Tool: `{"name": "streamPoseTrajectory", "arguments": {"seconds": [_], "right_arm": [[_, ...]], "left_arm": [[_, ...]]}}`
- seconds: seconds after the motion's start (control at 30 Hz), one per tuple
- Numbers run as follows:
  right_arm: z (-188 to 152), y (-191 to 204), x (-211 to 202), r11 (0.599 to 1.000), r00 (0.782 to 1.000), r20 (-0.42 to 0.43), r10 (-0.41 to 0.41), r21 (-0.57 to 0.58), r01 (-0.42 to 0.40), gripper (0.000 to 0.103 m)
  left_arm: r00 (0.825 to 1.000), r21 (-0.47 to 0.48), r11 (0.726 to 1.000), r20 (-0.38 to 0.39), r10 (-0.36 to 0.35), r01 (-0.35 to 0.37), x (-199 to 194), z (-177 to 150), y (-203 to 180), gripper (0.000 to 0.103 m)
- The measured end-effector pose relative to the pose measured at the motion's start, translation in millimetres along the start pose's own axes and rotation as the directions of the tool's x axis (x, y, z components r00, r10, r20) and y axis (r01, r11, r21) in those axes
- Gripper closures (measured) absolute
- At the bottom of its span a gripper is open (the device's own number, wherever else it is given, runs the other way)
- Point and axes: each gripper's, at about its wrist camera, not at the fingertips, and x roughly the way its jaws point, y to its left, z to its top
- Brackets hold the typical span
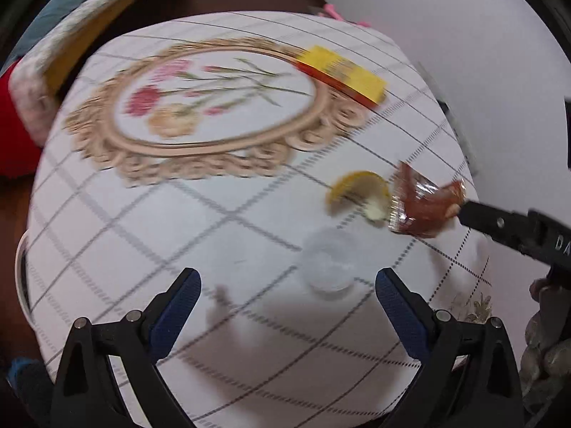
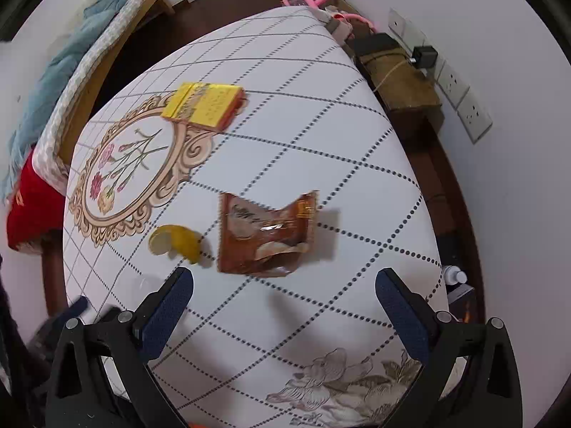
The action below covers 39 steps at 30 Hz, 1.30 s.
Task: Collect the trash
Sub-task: 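Grasp the clear plastic cup with the left tool while the right tool grasps the brown snack wrapper, then carry the cup and wrapper over the white bin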
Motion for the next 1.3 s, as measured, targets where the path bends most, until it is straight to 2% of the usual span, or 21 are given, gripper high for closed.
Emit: {"name": "streamPoseTrajectory", "arguments": {"seconds": [0.1, 0.3, 0.37, 0.43, 0.53, 0.63, 0.67, 0.7, 0.73, 0.8, 0.9, 1.17, 1.3], "right_arm": [[2.0, -4.0, 4.4, 1.0, 1.0, 0.004, 0.014, 0.012, -0.015, 0.0], [6.9, -3.0, 16.5, 0.999, 0.999, 0.005, 0.05, 0.012, -0.05, 0.002], [8.1, 1.4, 20.4, 0.998, 0.998, 0.006, 0.059, 0.008, -0.06, 0.007], [8.9, 4.9, 24.3, 0.998, 0.998, 0.008, 0.07, 0.007, -0.07, 0.009], [9.1, 7.9, 28.6, 0.997, 0.997, 0.017, 0.078, 0.016, -0.079, 0.01], [8.7, 9.6, 34.0, 0.996, 0.997, 0.022, 0.08, 0.028, -0.081, 0.02], [8.2, 10.8, 36.0, 0.997, 0.997, 0.024, 0.075, 0.026, -0.076, 0.02], [7.3, 12.5, 35.7, 0.998, 0.997, 0.04, 0.065, 0.017, -0.066, 0.024], [6.8, 13.6, 34.5, 0.999, 0.997, 0.058, 0.052, 0.005, -0.053, 0.035], [5.0, 17.3, 35.2, 1.0, 0.996, 0.084, 0.009, -0.02, -0.007, 0.043], [1.9, 17.0, 34.7, 1.0, 0.993, 0.121, -0.011, -0.009, 0.012, 0.06], [-1.4, 11.2, 24.6, 1.0, 0.988, 0.157, -0.014, -0.011, 0.016, 0.067], [-6.4, 9.8, 8.9, 1.0, 0.983, 0.183, -0.004, -0.019, 0.007, 0.069]], "left_arm": [[1.0, 0.032, 0.999, -0.01, 0.006, -0.005, 15.2, 3.8, -15.3, 0.005], [0.998, 0.06, 0.996, -0.006, 0.062, -0.062, 29.4, 12.0, -24.9, 0.048], [0.997, 0.068, 0.995, 0.012, 0.076, -0.077, 30.0, 13.8, -25.9, 0.054], [0.995, 0.082, 0.992, 0.022, 0.095, -0.097, 32.1, 16.6, -24.8, 0.065], [0.992, 0.09, 0.988, 0.037, 0.125, -0.128, 33.1, 18.7, -21.7, 0.066], [0.986, 0.09, 0.983, 0.052, 0.156, -0.16, 33.0, 20.3, -17.1, 0.066], [0.984, 0.092, 0.98, 0.057, 0.17, -0.175, 33.0, 20.7, -16.0, 0.066], [0.981, 0.094, 0.978, 0.062, 0.182, -0.188, 33.6, 21.0, -15.2, 0.066], [0.978, 0.095, 0.975, 0.068, 0.197, -0.203, 34.7, 22.5, -15.5, 0.066], [0.975, 0.091, 0.972, 0.073, 0.21, -0.216, 36.6, 25.3, -17.8, 0.066], [0.972, 0.09, 0.969, 0.078, 0.222, -0.228, 29.2, 19.9, -11.5, 0.066], [0.963, 0.095, 0.962, 0.117, 0.243, -0.254, 9.7, 20.4, -2.5, 0.066], [0.958, 0.083, 0.963, 0.159, 0.239, -0.255, -14.6, 25.1, 3.4, 0.066]]}}
